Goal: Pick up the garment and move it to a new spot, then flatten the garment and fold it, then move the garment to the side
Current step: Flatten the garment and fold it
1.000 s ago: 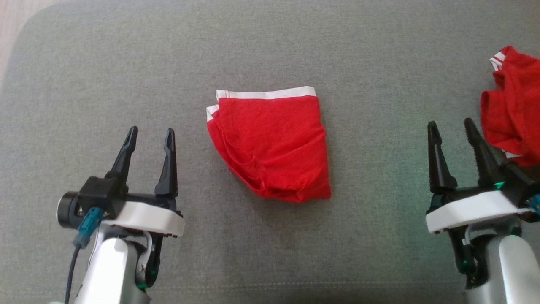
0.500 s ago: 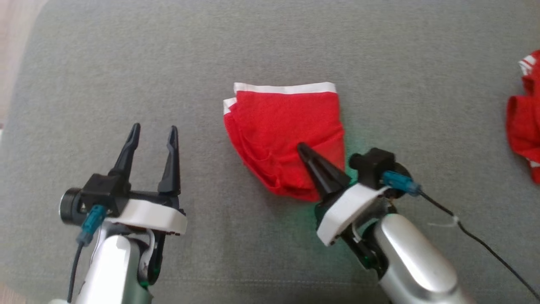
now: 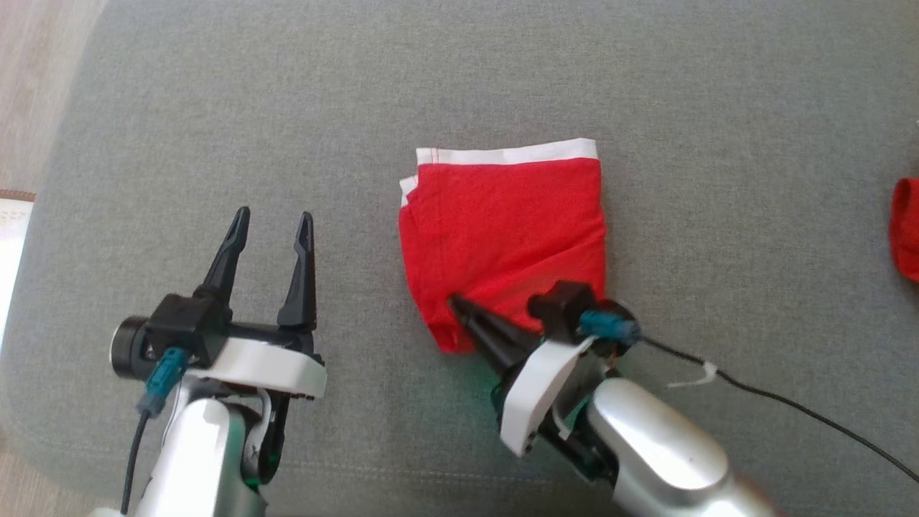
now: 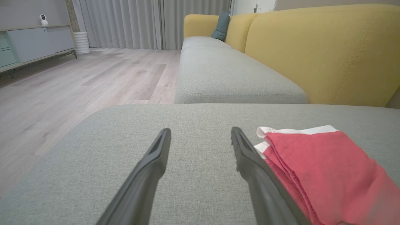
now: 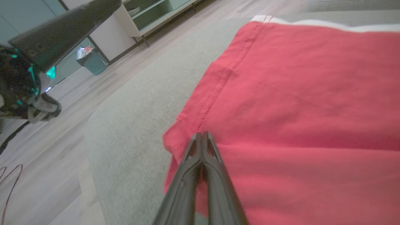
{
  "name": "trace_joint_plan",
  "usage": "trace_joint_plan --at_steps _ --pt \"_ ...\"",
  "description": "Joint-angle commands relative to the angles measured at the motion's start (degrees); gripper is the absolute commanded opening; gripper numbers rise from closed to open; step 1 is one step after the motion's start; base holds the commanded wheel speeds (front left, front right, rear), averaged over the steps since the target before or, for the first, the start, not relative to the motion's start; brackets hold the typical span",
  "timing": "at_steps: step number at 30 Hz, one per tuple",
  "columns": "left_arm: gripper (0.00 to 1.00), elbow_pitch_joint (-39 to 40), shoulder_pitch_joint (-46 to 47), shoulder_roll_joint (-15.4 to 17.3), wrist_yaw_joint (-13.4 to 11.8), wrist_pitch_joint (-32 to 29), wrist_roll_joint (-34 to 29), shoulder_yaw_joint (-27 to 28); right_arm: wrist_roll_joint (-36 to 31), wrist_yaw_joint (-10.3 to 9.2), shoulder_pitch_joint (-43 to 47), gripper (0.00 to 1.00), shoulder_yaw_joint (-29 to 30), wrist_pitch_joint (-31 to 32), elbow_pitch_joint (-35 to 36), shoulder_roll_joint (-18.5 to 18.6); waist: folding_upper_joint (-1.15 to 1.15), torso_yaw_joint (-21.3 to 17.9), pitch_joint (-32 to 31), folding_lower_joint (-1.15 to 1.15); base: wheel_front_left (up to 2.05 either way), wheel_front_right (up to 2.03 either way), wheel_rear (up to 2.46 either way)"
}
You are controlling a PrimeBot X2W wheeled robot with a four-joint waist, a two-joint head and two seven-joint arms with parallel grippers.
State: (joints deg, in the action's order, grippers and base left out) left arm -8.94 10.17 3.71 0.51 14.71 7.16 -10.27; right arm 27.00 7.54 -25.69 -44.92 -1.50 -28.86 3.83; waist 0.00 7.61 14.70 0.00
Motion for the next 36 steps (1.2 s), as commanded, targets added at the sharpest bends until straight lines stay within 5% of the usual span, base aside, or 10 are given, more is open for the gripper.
trace_joint_plan --at_steps 1,13,14,15,16,27,36 --pt "1.0 2.23 1.84 0.64 -0.03 0.29 -0.2 1.96 0.44 -0.05 -1.2 0.0 -1.52 -0.06 1.25 -0.95 0.0 0.0 0.04 0.0 0.0 0.0 0.0" --pt "1.0 2.09 0.79 0.69 -0.34 0.29 -0.47 3.03 1.73 -0.05 -3.29 0.0 -4.07 -4.94 0.45 -0.95 0.0 -1.09 -1.53 0.0 0.0 0.0 0.0" --pt "1.0 2.01 0.42 0.73 -0.37 0.29 -0.44 3.14 1.14 -0.05 -3.23 0.09 -2.97 -5.58 0.98 -0.95 0.0 -1.36 -1.88 0.0 0.0 0.0 0.0" --pt "1.0 1.94 0.1 0.75 -0.34 0.29 -0.38 3.21 0.5 -0.05 -2.96 0.47 -1.41 -6.41 1.58 -0.95 0.0 -1.63 -2.23 0.0 0.0 0.0 0.0" --pt "1.0 1.94 -0.17 0.81 -0.31 0.29 -0.37 3.28 -0.24 -0.05 -2.46 1.0 0.57 -7.05 1.99 -0.88 0.0 -1.91 -2.6 0.0 0.0 0.0 0.0" --pt "1.0 1.81 -3.65 2.03 -0.3 0.29 0.05 4.6 -10.79 -0.05 8.43 1.0 29.76 -8.63 10.1 1.04 0.0 -5.03 -6.63 0.0 0.0 0.0 0.0" --pt "1.0 1.41 -6.18 3.34 -0.26 0.28 -0.03 4.56 -16.11 -0.05 18.03 1.0 40.01 -2.47 21.94 0.34 0.0 -6.02 -9.29 0.0 0.0 0.0 0.0"
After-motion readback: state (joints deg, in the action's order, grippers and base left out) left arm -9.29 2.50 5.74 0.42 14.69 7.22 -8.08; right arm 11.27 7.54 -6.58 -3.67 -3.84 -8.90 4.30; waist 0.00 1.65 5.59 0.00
